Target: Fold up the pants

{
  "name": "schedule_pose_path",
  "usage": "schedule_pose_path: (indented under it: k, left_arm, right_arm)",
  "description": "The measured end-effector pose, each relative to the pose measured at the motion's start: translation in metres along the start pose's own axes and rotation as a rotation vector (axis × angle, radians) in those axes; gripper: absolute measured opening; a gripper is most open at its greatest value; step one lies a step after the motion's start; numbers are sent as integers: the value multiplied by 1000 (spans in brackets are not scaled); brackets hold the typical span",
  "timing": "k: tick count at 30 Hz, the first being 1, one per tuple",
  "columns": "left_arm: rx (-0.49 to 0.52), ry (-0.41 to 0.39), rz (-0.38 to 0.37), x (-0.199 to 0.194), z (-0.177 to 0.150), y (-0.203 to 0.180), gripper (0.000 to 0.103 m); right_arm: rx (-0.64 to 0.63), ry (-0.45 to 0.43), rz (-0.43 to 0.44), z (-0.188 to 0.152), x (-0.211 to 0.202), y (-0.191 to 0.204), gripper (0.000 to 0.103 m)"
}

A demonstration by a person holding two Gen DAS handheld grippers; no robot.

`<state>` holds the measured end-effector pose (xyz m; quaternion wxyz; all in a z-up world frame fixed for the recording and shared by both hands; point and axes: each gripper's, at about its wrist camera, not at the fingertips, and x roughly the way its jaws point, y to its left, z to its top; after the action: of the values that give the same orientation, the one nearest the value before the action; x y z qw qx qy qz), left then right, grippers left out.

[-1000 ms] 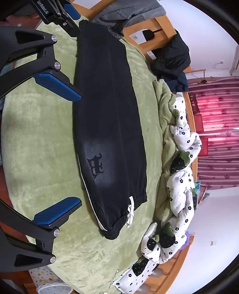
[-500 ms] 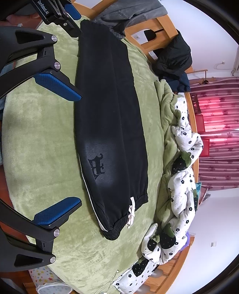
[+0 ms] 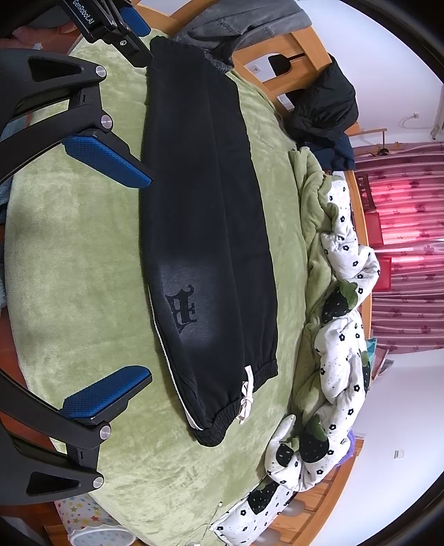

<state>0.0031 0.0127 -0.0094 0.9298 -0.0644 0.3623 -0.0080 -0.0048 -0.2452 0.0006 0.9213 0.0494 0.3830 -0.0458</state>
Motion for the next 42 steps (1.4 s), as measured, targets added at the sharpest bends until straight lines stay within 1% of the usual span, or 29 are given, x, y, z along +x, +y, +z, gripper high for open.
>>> schedule_pose_path:
  k: [42]
  left_arm:
    - [-3, 8, 0, 3, -2, 5, 103]
  right_arm:
    - [-1, 3, -1, 1, 2, 1, 102]
